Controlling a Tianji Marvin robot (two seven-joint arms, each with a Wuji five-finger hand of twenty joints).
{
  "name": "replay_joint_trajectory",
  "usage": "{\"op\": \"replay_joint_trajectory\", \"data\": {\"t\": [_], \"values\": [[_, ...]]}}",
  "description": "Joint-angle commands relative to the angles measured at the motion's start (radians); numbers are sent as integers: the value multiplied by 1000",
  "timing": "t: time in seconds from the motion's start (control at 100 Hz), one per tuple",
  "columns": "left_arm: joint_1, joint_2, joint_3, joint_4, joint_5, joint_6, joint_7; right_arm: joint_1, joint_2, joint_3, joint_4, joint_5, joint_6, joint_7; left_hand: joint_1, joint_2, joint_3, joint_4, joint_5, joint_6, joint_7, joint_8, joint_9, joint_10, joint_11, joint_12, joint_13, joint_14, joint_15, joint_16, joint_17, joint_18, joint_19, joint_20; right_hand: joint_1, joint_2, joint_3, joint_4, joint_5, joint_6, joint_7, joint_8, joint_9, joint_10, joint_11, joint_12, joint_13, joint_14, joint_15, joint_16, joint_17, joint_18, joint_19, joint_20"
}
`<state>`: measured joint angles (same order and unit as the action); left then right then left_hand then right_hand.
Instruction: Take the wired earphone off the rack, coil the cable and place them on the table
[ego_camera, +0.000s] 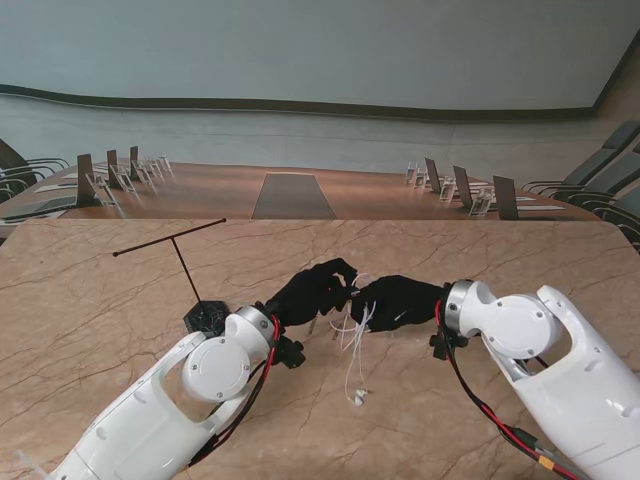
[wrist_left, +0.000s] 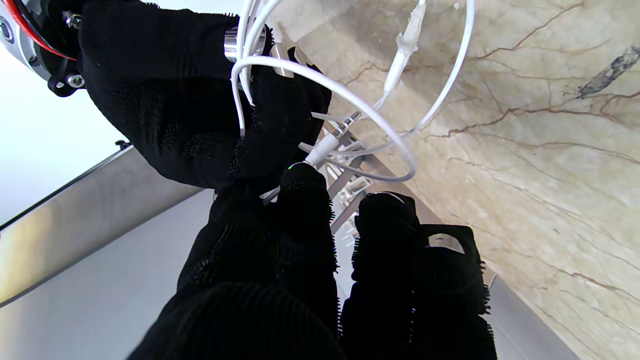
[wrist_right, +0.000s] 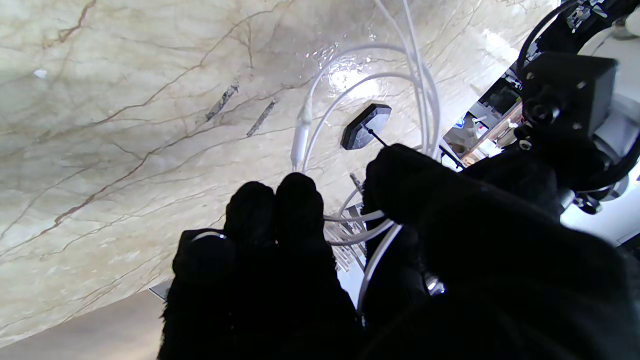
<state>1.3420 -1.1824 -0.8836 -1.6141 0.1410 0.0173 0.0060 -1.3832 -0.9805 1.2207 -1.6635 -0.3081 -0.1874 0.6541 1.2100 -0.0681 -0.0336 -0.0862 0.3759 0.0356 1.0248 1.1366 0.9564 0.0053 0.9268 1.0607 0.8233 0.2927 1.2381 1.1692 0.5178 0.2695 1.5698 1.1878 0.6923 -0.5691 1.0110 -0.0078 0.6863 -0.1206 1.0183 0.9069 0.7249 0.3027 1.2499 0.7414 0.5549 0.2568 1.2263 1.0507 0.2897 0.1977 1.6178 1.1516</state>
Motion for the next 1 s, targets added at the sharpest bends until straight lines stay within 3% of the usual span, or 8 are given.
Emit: {"op": "replay_joint_trajectory", "data": {"t": [0.0, 0.58, 0.99], "values": [[8, -11, 8, 10, -14, 13, -1, -6, -8, 1, -6, 5, -7, -11, 81, 30, 7, 25, -46, 0, 49, -11, 1, -31, 0, -13, 10, -6, -17, -14, 25, -21, 76, -21, 60, 29, 145, 120, 108, -171, 225, 36, 35, 92, 25, 1, 37, 99, 74, -7, 12, -67, -1, 11], [17, -23, 7, 35, -23, 21, 36, -55, -13, 53, -38, 15, -16, -38, 80, 42, 15, 27, -84, -1, 93, -39, -24, -37, 21, -19, -9, -7, -21, 0, 6, -24, 74, -26, 45, 8, 172, 123, 126, -177, 212, 21, 60, 93, 25, 3, 60, 104, 85, -14, 36, -54, 9, 9], [17, -33, 19, 42, -50, 20, 52, -51, -17, 44, -37, 26, -17, -52, 80, 40, 19, 26, -99, -5, 126, -28, -27, -45, 23, -27, -1, -9, -28, -5, 18, -21, 73, -32, 43, 7, 172, 123, 127, -179, 211, 23, 64, 92, 24, 6, 65, 105, 89, -15, 42, -51, 11, 8]]}}
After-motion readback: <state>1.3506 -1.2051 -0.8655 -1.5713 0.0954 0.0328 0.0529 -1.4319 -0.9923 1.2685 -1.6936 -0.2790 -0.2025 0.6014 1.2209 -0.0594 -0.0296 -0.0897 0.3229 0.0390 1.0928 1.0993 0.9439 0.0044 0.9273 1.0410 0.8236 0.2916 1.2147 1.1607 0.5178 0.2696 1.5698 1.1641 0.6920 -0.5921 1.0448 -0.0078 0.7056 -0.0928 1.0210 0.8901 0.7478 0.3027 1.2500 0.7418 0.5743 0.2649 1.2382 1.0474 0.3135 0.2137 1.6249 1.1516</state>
